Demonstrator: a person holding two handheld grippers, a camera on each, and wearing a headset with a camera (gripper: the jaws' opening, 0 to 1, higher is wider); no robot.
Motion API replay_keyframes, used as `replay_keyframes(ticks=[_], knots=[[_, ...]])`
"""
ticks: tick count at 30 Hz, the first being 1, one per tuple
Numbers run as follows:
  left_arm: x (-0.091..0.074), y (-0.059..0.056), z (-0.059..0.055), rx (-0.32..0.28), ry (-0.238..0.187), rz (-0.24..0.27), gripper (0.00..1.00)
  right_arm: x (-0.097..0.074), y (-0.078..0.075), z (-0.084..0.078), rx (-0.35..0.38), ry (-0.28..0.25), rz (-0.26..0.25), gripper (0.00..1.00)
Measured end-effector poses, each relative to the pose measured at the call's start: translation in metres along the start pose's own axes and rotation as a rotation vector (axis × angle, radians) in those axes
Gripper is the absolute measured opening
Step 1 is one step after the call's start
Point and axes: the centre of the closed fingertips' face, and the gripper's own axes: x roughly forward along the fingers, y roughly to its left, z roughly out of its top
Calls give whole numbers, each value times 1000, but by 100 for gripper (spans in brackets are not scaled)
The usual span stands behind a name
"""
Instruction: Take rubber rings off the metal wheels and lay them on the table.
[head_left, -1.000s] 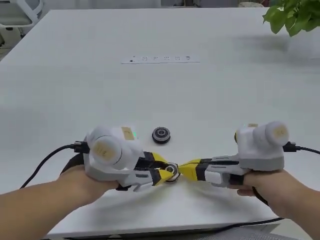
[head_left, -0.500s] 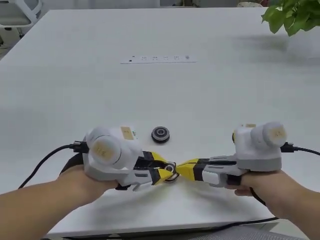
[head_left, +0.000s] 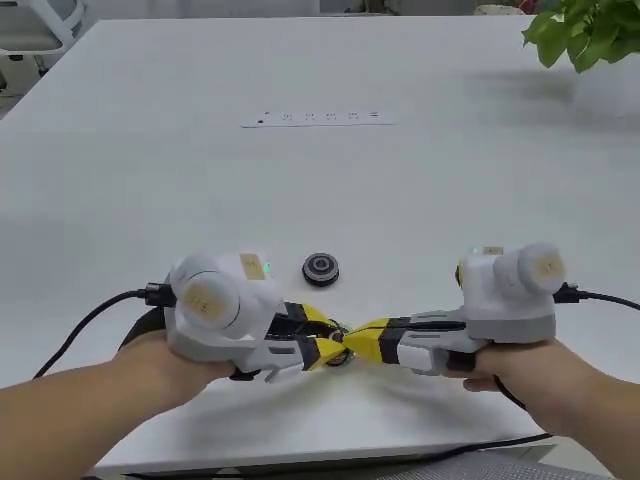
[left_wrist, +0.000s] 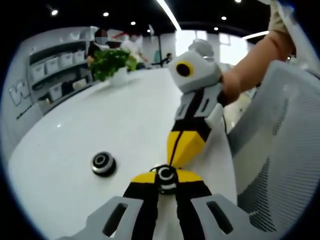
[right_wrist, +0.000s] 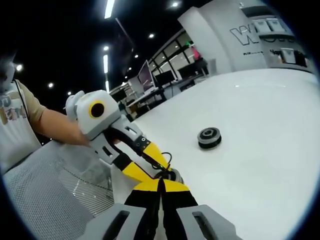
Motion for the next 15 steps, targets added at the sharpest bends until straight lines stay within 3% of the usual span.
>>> replay_keyframes(ticks=[15], knots=[[0, 1, 1, -10, -4, -10, 14, 0, -4, 0, 20, -11, -18, 0]])
